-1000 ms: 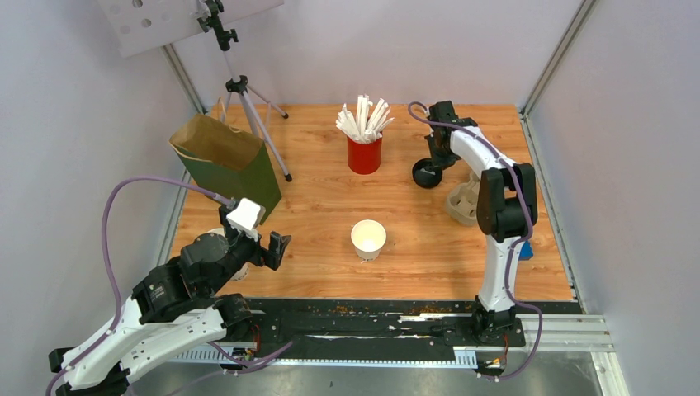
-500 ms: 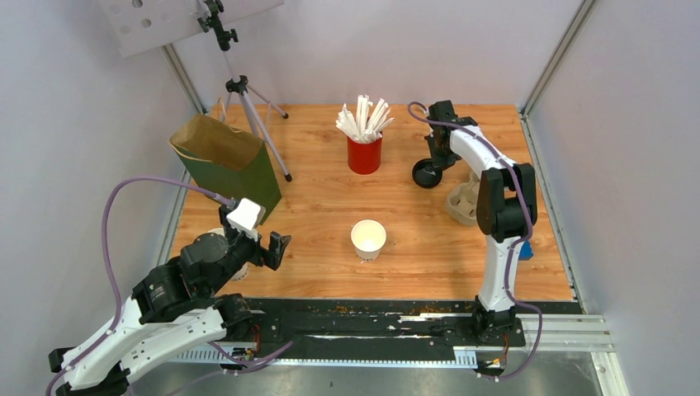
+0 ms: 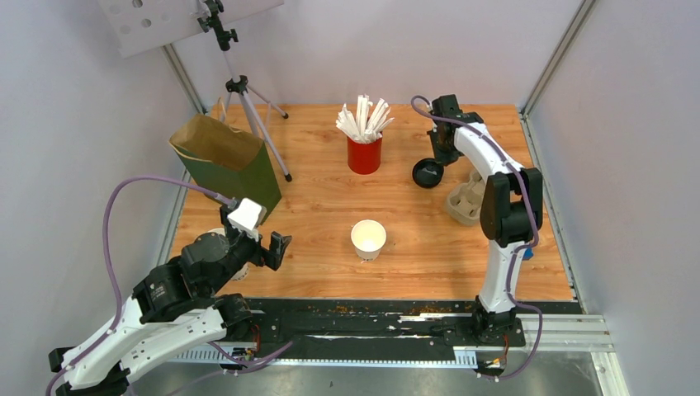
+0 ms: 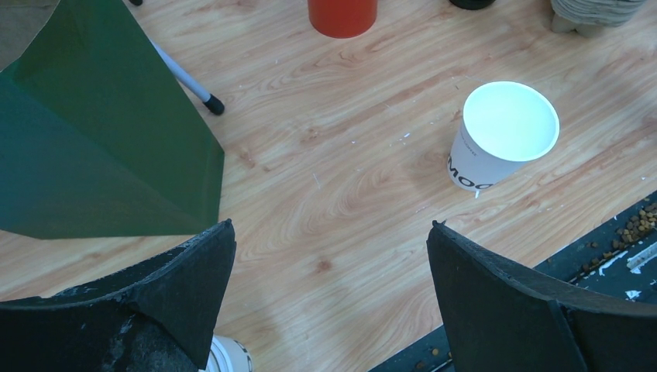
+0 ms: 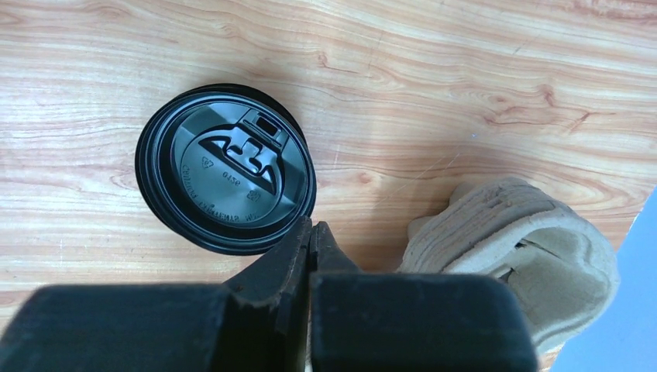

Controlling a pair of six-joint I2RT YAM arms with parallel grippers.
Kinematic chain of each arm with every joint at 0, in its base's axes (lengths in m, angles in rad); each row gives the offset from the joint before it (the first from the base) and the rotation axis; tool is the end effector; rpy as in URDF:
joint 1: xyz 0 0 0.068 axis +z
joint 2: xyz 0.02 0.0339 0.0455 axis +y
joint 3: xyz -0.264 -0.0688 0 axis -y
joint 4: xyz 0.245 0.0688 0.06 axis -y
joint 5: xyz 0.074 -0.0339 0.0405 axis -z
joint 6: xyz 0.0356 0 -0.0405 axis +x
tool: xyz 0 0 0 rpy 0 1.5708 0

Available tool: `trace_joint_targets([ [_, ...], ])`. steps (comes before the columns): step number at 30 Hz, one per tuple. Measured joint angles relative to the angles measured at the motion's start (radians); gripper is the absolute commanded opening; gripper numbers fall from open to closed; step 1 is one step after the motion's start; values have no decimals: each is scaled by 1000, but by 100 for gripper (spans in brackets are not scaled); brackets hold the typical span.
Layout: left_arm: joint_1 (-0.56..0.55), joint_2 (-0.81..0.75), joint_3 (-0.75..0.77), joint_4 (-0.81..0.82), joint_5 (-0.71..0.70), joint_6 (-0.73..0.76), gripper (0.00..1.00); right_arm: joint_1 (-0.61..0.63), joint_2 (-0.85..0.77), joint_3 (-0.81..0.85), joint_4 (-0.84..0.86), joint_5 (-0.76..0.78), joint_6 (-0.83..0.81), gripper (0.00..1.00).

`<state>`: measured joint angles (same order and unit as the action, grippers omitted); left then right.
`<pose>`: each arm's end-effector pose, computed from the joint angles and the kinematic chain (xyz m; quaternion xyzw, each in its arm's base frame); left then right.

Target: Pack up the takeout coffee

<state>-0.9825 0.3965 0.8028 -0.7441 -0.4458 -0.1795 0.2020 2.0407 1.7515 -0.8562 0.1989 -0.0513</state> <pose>0.0560 -0.0563 0.3322 0.1933 0.7824 -0.1587 0.5703 0.4290 0.0807 0.2373 -0.1021 0.9675 -0.0810 0.2168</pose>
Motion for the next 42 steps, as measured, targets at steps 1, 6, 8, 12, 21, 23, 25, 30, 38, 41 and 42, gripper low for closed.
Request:
trace_joint_targets([
  [1,0,0,0,0,0,0,100,0,-6,0,-4,0,1,0],
  [6,0,0,0,0,5,0,100,0,-36,-3,-5,-14,2,32],
  [8,0,0,0,0,7,0,100,0,-40,-3,0,-19,2,38],
  [12,0,0,0,0,8,0,100,0,-39,-4,5,-26,-3,39],
  [21,0,0,0,0,8,0,100,0,10,-4,9,-17,-11,34],
  [23,0,0,0,0,8,0,100,-2,19,-4,10,-17,-12,34],
  [25,0,0,0,0,8,0,100,-2,23,-4,10,-18,-14,34],
  [30,0,0,0,0,7,0,100,-3,25,-4,19,-18,-15,31],
  [38,0,0,0,0,7,0,100,-4,43,-4,26,-18,-15,31],
  [41,0,0,0,0,7,0,100,-4,51,-4,28,-18,-16,29],
  [42,0,0,0,0,7,0,100,-5,55,-4,28,-18,-16,29],
])
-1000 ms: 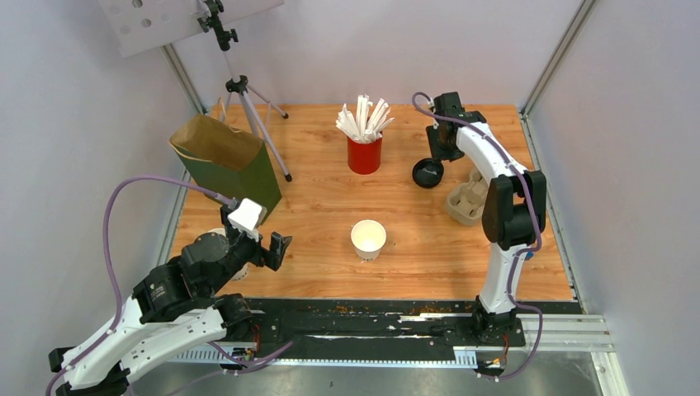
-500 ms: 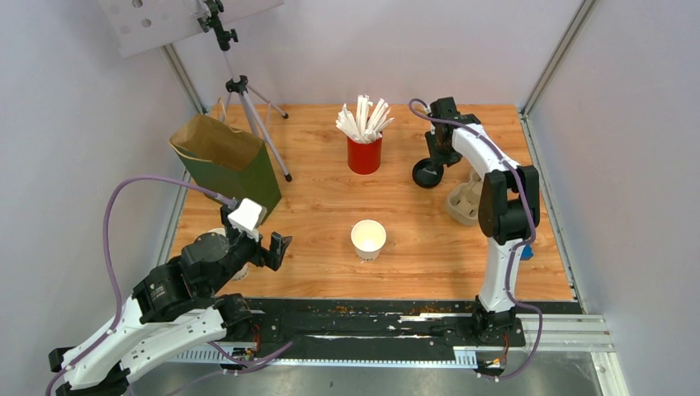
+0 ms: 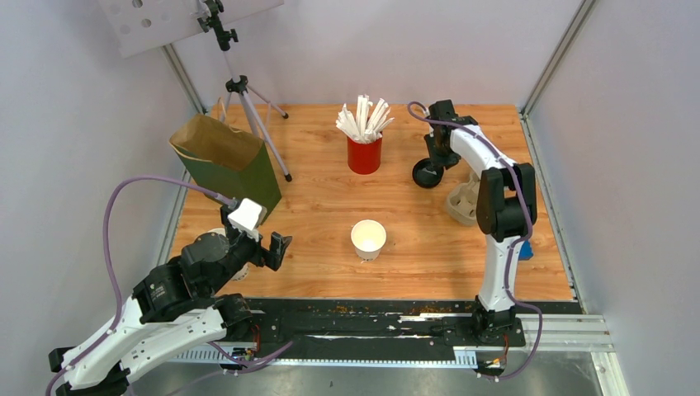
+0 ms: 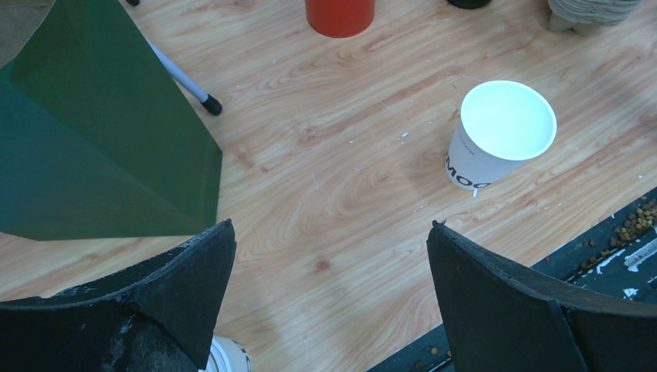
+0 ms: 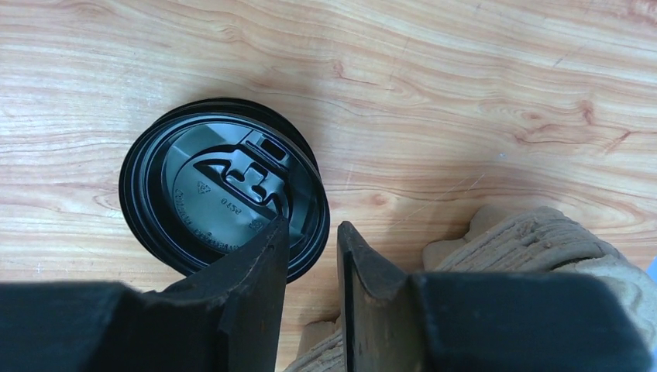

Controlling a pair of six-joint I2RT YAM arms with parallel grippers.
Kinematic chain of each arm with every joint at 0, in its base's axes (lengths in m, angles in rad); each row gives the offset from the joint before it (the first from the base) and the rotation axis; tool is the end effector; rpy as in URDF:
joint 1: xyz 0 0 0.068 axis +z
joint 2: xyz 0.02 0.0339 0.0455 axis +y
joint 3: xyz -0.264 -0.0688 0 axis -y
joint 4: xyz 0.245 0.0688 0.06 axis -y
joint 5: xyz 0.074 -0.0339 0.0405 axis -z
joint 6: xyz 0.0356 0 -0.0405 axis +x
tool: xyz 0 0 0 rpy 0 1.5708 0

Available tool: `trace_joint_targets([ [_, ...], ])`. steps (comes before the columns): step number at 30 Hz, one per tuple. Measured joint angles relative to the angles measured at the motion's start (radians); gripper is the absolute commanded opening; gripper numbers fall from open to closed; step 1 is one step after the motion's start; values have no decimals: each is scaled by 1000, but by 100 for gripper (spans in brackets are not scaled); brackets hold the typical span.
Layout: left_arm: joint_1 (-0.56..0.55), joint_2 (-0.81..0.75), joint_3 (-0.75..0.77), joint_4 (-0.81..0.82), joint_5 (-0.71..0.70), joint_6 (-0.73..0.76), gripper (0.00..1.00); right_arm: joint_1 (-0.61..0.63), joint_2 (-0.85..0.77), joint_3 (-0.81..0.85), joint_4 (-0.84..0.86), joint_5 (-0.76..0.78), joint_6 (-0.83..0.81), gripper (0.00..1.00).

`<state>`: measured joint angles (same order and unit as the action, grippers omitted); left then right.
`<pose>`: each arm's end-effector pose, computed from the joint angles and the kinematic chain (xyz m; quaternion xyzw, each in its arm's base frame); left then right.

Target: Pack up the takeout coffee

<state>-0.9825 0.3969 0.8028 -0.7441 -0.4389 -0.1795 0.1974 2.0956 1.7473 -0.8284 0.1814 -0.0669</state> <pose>0.0559 -0.0566 0.3322 0.1954 0.7823 -0.1611 0.5691 0.4375 0.0810 0.2141 -0.1111 0.9704 -0.0759 0.2003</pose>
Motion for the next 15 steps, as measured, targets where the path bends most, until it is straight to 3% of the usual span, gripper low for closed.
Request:
trace_joint_targets([
  [3,0,0,0,0,0,0,100,-2,9,0,2,0,-2,27],
  [15,0,1,0,0,0,0,100,-4,14,0,4,4,-8,4],
])
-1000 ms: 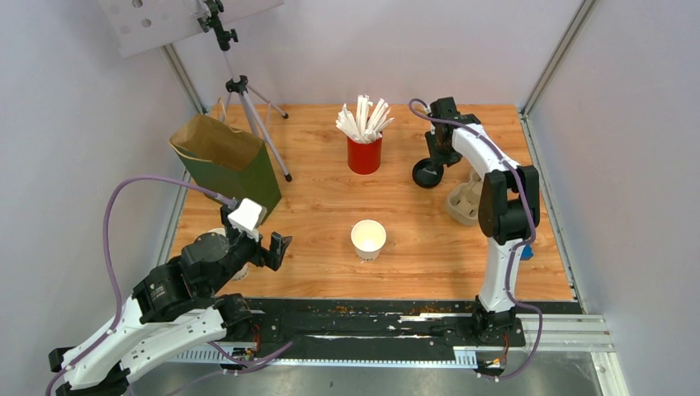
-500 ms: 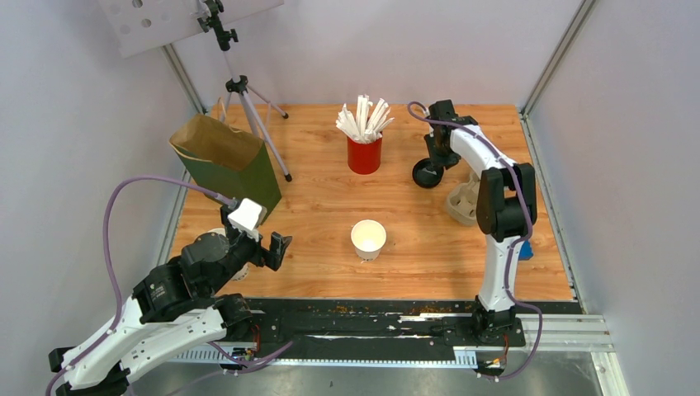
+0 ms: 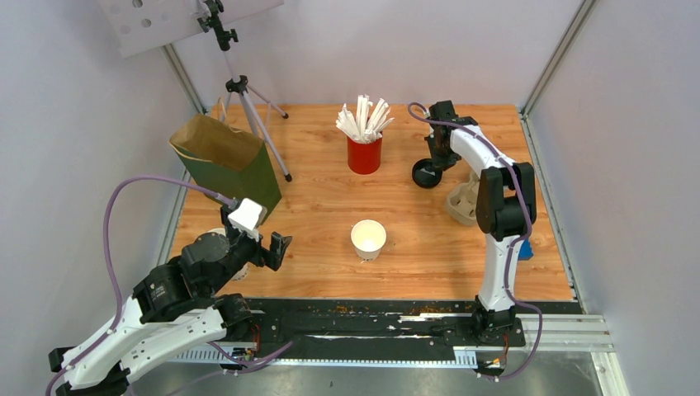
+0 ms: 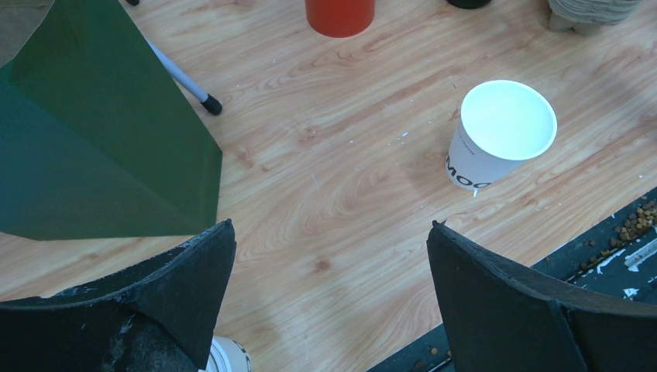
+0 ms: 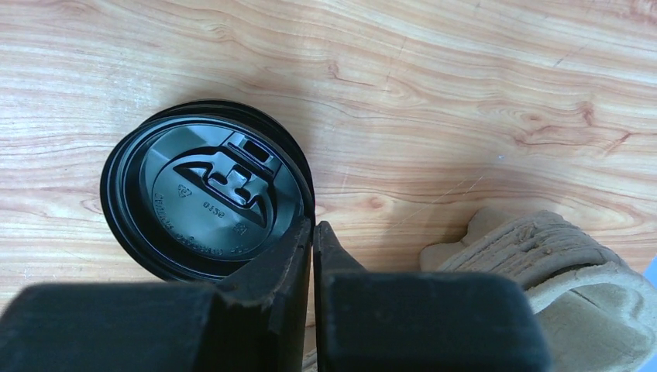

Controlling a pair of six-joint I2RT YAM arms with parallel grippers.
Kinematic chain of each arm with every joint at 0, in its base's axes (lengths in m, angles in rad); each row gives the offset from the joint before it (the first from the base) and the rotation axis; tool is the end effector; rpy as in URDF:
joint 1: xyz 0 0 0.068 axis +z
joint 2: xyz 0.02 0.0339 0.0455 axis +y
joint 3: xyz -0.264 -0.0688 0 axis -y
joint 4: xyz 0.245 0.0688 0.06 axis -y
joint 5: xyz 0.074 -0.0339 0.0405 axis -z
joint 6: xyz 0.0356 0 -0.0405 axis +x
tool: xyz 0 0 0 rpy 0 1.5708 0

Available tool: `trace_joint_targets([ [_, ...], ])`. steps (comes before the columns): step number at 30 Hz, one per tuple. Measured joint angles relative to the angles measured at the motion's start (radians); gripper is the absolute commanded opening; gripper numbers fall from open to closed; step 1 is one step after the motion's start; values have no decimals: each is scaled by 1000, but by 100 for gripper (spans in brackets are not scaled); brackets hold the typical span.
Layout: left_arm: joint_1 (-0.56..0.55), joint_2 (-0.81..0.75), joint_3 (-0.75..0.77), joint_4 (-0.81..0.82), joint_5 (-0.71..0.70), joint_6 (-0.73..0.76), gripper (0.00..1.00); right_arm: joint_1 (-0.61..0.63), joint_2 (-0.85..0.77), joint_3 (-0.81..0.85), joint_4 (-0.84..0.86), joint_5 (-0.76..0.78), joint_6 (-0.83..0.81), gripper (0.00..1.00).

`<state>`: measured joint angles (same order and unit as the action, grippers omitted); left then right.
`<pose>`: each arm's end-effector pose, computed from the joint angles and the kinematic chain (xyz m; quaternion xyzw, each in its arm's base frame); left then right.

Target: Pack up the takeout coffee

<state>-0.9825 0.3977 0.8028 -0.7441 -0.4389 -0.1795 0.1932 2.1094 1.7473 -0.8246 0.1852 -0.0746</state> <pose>0.0560 -0.0567 0.3321 0.1956 0.7825 -0.1609 0.5688 0.4396 0.0793 0.2084 -0.1130 0.9710 -0.0793 0.1951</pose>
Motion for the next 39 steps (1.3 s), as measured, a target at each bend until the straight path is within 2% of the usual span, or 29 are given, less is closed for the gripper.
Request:
trace_joint_targets([
  [2,0,0,0,0,0,0,100,0,0,0,0,1,-2,0],
  [11,0,0,0,0,0,0,100,0,0,0,0,4,-6,0],
  [12,0,0,0,0,0,0,100,0,0,0,0,4,-6,2],
  [15,0,0,0,0,0,0,100,0,0,0,0,3,-4,23],
  [17,0,0,0,0,0,0,100,0,-2,0,2,3,-2,28],
  [30,0,1,0,0,0,0,100,0,-2,0,14,-3,-2,23],
  [39,0,11,0,0,0,0,100,0,-2,0,14,-3,-3,22],
])
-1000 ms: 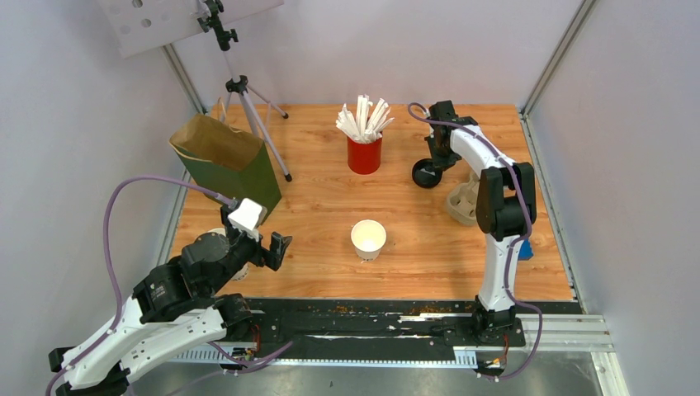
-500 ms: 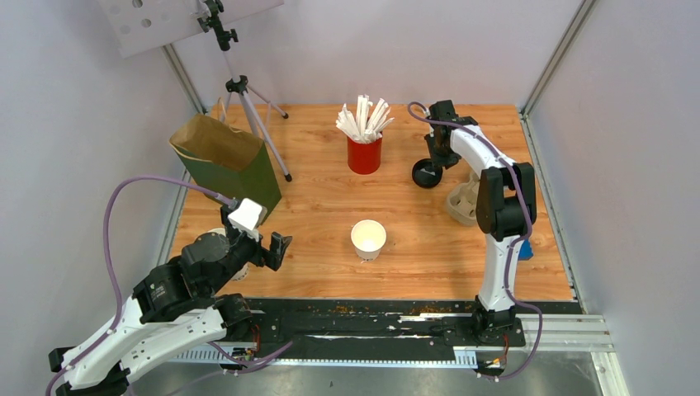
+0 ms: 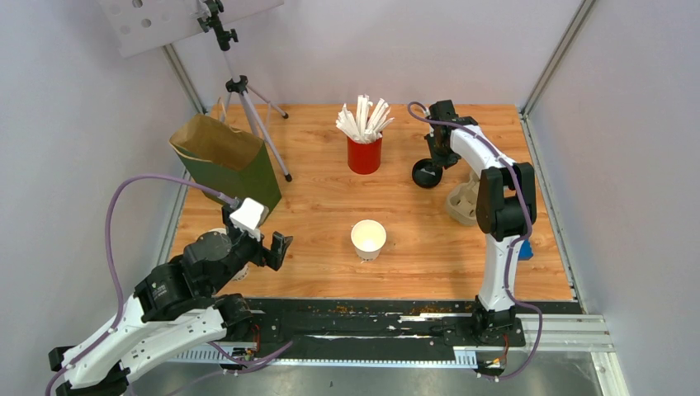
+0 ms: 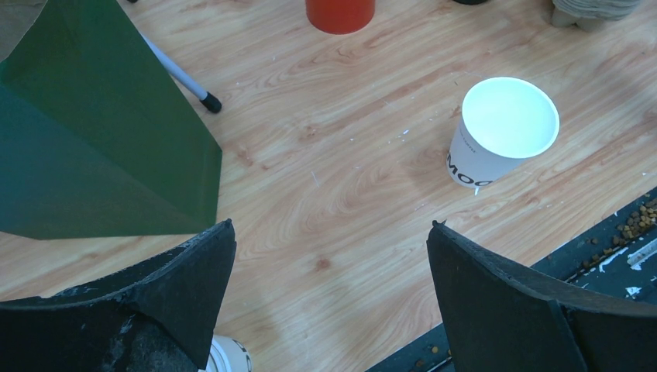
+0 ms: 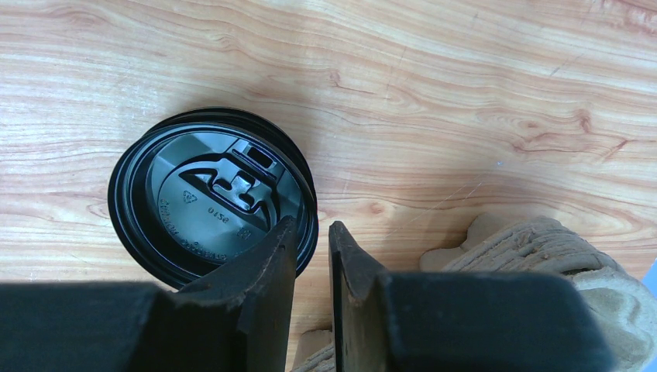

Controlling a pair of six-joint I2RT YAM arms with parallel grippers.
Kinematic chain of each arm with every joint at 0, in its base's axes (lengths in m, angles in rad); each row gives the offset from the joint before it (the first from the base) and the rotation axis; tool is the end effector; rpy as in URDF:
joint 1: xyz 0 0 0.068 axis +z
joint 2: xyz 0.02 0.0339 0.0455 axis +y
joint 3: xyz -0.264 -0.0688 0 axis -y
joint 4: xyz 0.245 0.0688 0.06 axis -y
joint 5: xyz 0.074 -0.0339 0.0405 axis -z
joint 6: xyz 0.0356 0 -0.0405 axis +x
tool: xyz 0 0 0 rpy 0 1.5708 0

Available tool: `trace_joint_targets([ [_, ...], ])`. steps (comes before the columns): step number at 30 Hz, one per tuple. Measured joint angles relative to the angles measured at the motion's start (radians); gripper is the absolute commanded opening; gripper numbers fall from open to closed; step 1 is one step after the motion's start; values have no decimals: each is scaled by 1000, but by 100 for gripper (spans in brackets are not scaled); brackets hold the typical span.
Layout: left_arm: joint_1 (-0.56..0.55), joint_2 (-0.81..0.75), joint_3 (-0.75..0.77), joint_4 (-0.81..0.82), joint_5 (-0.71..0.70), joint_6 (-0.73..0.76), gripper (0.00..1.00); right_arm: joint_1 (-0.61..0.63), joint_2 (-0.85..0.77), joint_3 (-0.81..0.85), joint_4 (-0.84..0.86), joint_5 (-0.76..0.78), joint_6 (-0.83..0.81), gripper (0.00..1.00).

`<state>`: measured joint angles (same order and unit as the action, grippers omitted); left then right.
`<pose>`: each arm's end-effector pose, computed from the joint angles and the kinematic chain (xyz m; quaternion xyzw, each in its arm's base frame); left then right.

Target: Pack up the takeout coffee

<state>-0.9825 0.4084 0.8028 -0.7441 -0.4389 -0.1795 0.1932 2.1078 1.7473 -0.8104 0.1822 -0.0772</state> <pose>0.0573 -0.0587 0.3315 0.1976 0.7849 -0.1580 0.5656 0.4408 0.0797 0.2097 -0.1137 0.9695 -0.0775 0.2026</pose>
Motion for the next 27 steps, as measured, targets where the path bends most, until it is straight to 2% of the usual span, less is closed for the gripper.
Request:
trace_joint_targets([
  [27,0,0,0,0,0,0,100,0,0,-7,3,0,1,21],
])
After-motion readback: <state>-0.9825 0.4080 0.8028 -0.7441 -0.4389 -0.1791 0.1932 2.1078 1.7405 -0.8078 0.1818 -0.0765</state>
